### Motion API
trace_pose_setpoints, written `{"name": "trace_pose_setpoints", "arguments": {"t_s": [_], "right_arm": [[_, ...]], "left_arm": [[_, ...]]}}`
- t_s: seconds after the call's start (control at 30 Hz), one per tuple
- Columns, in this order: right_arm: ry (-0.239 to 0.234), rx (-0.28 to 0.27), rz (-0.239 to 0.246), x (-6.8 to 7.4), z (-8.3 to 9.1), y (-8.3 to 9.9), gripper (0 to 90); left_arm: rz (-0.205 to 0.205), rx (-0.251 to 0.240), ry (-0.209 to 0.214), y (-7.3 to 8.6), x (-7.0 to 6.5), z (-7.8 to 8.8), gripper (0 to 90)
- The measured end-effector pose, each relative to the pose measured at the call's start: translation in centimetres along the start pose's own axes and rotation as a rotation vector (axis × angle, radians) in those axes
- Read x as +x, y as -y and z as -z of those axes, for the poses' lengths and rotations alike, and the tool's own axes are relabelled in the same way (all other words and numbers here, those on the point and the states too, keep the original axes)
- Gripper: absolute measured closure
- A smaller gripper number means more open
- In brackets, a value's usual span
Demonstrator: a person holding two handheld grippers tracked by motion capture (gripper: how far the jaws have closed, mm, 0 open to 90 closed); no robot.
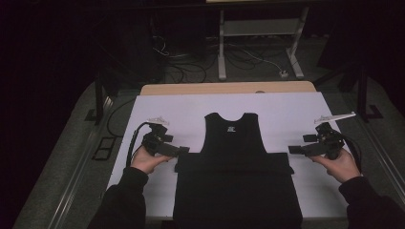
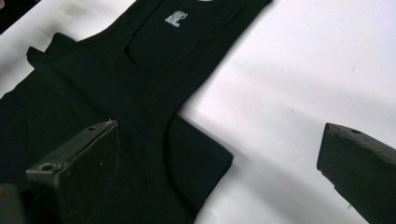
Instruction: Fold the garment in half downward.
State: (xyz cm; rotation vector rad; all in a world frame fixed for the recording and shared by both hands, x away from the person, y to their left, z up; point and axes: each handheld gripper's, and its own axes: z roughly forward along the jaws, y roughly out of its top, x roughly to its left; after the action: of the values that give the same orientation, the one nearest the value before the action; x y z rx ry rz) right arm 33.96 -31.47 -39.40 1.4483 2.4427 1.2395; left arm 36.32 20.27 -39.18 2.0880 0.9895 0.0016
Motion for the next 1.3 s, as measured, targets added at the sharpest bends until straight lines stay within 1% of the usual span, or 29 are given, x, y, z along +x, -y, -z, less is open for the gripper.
{"name": "trace_pose_setpoints", "arguments": {"t_s": [0.07, 0.2, 0.27, 0.43, 0.63, 0.8, 0.97, 1.0, 1.03, 1.1, 1.23, 1.3], "right_arm": [[0.003, 0.0, 0.003, -0.1, 0.1, -0.3, 0.0], [0.006, 0.007, 0.009, -0.2, 0.2, -1.0, 0.0], [0.009, 0.001, 0.009, -0.3, 0.2, -1.2, 0.0], [0.021, 0.002, 0.006, -0.6, 0.2, -2.0, 0.0], [0.027, -0.004, 0.007, -0.9, 0.2, -3.1, 0.0], [0.039, 0.005, 0.016, -1.1, -0.2, -4.0, 0.0], [0.04, 0.005, 0.032, -1.1, -0.6, -4.9, 0.0], [0.04, 0.006, 0.032, -1.0, -0.6, -5.0, 0.0], [0.043, 0.004, 0.034, -0.9, -0.7, -5.2, 0.0], [0.061, -0.004, 0.052, -0.8, -0.7, -5.5, 0.0], [0.054, -0.004, 0.061, -0.6, -0.8, -6.1, 0.0], [0.054, 0.001, 0.063, -0.5, -0.9, -6.4, 0.0]], "left_arm": [[0.003, -0.003, 0.002, -0.3, 0.1, -0.1, 0.0], [-0.008, 0.013, -0.003, -0.9, 0.2, -0.2, 0.0], [-0.009, 0.009, -0.002, -1.3, 0.3, -0.2, 0.0], [-0.026, 0.006, -0.006, -2.5, 0.3, 0.1, 0.0], [-0.049, 0.023, -0.006, -3.6, 0.5, -0.1, 0.0], [-0.042, 0.02, -0.004, -4.1, 0.8, -0.5, 0.0], [-0.048, 0.036, -0.008, -4.8, 1.1, -0.7, 0.0], [-0.044, 0.034, -0.01, -5.0, 1.1, -0.7, 0.0], [-0.039, 0.03, -0.008, -5.1, 1.2, -0.8, 0.0], [-0.044, 0.028, -0.007, -5.3, 1.2, -0.9, 0.0], [-0.049, 0.018, -0.005, -5.8, 1.2, -1.0, 0.0], [-0.053, 0.021, -0.01, -6.0, 1.2, -1.1, 0.0]]}}
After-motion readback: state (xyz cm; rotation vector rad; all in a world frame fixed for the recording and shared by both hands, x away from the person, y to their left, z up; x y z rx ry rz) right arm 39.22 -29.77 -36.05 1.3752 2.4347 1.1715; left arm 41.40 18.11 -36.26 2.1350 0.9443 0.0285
